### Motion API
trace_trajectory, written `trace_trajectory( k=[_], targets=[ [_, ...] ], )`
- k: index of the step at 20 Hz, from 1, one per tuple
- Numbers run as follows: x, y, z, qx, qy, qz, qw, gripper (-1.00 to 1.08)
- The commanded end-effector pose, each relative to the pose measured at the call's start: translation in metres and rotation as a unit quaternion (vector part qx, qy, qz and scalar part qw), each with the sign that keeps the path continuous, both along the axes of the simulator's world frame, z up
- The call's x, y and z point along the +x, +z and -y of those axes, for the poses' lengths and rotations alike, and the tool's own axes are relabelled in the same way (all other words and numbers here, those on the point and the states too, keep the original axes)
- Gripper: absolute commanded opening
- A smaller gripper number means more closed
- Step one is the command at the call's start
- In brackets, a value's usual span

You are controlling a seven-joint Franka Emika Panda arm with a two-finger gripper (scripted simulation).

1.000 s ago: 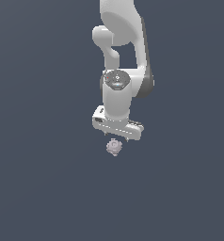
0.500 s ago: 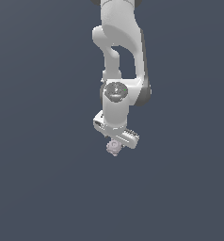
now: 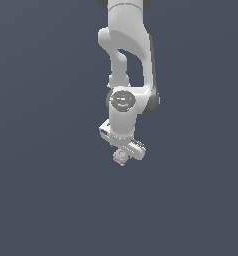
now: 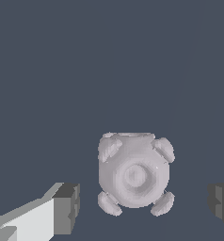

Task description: Pick up the object and move it to a goal position.

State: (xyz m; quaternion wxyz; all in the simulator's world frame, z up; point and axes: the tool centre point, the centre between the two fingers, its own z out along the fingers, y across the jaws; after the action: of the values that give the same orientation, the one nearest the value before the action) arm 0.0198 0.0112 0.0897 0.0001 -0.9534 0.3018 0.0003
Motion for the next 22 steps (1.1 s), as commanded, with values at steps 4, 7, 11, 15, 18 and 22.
trace_trajectory(
  k=[4,7,11,15,18,22],
  targets=[
    [0.000,-0.010,0.000,0.000,0.000,0.000,1.0000,1.00],
    [-0.001,-0.025,0.000,0.000,-0.001,0.000,1.0000,1.00],
    [-0.001,-0.044,0.000,0.000,-0.002,0.000,1.0000,1.00],
    [0.000,-0.050,0.000,0.000,-0.002,0.000,1.0000,1.00],
    [0.000,-0.050,0.000,0.000,-0.002,0.000,1.0000,-1.00],
    [0.000,-0.050,0.000,0.000,-0.002,0.000,1.0000,-1.00]
  ],
)
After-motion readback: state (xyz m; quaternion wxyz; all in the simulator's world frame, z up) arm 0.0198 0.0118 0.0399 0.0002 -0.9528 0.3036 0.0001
